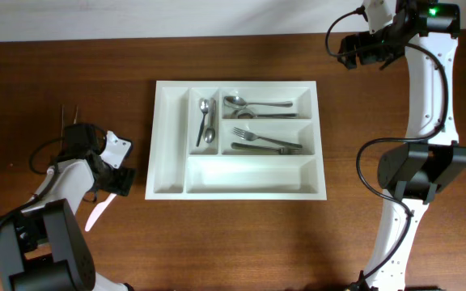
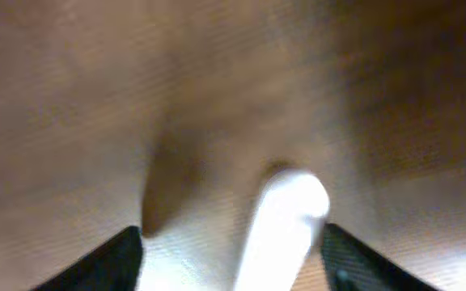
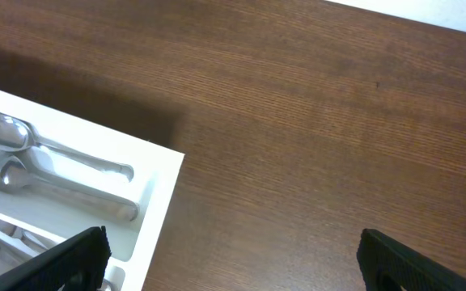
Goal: Pack container
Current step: 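Close the left gripper on the knife handle and lift it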
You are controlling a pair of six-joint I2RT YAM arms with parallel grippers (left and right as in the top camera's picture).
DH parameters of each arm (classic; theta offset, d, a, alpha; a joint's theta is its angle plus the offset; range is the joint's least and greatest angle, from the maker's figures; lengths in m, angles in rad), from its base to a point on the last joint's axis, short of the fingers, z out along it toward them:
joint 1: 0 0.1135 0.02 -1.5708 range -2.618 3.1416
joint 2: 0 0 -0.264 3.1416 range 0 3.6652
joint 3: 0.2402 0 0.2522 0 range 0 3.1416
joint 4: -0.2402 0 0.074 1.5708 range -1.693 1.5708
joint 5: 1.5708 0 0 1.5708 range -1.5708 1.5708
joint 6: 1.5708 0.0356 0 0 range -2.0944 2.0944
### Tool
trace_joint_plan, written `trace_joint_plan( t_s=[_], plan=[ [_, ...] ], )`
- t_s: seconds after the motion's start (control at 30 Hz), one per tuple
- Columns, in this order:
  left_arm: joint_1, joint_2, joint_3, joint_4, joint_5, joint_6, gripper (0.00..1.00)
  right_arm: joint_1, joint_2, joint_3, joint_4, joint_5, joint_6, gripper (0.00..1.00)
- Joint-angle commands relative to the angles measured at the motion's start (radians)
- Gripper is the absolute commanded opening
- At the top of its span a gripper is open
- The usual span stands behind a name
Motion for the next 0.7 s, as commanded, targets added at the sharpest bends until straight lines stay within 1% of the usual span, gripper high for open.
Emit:
trace_joint_plan(
  t_s=[0.0, 0.17, 0.33, 0.4, 0.47, 0.6, 0.67],
  plan=[
    [0.003, 0.070, -0.058, -0.085, -0.092, -0.043, 0.63, -0.002, -0.028, 0.014, 0.000, 0.005, 0.008, 0.99],
    [0.003, 0.070, -0.058, -0.159, -0.233, -0.176, 0.63, -0.002, -0.028, 0.014, 0.000, 0.005, 0.009, 0.99],
    [0.003, 0.070, -0.058, -0.181, -0.238, -0.188, 0.61, -0.002, -0.028, 0.014, 0.000, 0.005, 0.009, 0.99],
    [0.003, 0.070, -0.058, -0.185, -0.238, -0.187, 0.57, -0.002, -0.028, 0.014, 0.000, 0.005, 0.008, 0.99],
    [0.003, 0.070, -0.058, -0.196, -0.238, -0.187, 0.55, -0.002, -0.028, 0.014, 0.000, 0.005, 0.008, 0.99],
    [0.003, 0.070, -0.059, -0.201, -0.238, -0.187, 0.42, -0.002, -0.028, 0.014, 0.000, 0.005, 0.008, 0.99],
    [0.003, 0.070, -0.059, -0.195, -0.239, -0.182, 0.33, -0.002, -0.028, 0.014, 0.000, 0.005, 0.008, 0.99]
  ],
)
